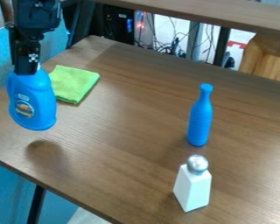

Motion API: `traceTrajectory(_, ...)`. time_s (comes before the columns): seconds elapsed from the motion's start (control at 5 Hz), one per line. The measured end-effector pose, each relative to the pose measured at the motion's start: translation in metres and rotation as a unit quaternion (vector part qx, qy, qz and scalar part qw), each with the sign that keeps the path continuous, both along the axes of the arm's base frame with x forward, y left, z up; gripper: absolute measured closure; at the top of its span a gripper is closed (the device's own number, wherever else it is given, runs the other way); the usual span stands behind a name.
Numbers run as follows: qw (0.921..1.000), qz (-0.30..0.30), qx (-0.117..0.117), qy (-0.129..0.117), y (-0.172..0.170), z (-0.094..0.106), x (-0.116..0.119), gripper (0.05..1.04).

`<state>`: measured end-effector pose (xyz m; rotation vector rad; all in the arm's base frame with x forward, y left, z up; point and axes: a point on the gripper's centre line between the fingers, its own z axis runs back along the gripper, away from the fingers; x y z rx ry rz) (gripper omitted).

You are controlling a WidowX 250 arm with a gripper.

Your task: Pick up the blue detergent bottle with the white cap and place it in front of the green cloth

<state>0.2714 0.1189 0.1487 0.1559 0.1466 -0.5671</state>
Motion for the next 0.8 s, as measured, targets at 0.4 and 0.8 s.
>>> traceTrajectory(0.4,0.9958,-0.046,-0.059,-0.052,0.017,-0.020,-0.005,0.583)
traceTrajectory(0.8,0.9920,-0.058,-0.086,-0.071,0.016,-0.029,-0.002,0.584)
